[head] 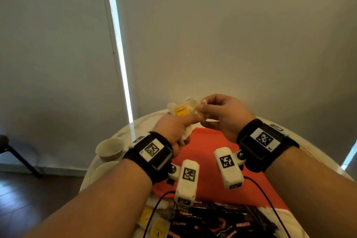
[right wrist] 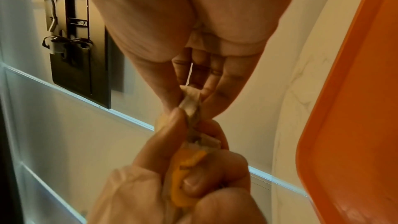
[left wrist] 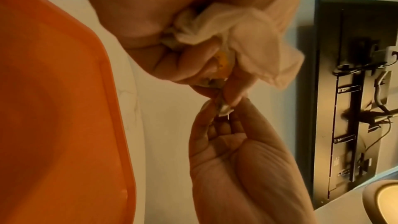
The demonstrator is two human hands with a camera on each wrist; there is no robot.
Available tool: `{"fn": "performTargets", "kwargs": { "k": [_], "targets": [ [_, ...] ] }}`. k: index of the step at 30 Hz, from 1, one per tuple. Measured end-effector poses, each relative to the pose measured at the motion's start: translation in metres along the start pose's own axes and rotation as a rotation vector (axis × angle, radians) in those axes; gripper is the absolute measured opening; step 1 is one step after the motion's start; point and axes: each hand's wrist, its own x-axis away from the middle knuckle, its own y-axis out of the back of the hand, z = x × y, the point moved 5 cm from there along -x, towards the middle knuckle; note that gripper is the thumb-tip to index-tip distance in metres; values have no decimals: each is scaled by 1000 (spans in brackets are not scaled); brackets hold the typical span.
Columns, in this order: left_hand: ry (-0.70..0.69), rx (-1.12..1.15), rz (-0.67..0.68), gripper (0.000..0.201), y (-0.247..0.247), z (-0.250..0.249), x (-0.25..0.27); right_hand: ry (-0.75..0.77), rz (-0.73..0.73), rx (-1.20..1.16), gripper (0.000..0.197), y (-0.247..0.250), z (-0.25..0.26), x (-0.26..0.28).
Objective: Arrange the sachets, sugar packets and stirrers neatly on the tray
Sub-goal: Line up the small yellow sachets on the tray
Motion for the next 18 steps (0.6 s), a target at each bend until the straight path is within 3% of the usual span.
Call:
{"fn": "performTargets", "kwargs": {
  "k": [2, 7, 13, 18],
  "targets": [
    [-5, 9, -36, 31, 7, -6, -2, -11, 34, 0, 13, -6, 5, -4],
    [-44, 42, -43, 34, 23, -23, -7, -133, 186, 40, 46, -15, 8, -13],
    [-38, 67, -77, 32, 33, -17, -17, 0, 67, 16, 22, -14, 16, -26],
    [-47, 134, -91, 19, 34, -14, -25, -29, -7, -12, 13, -14, -1, -32]
  ]
}}
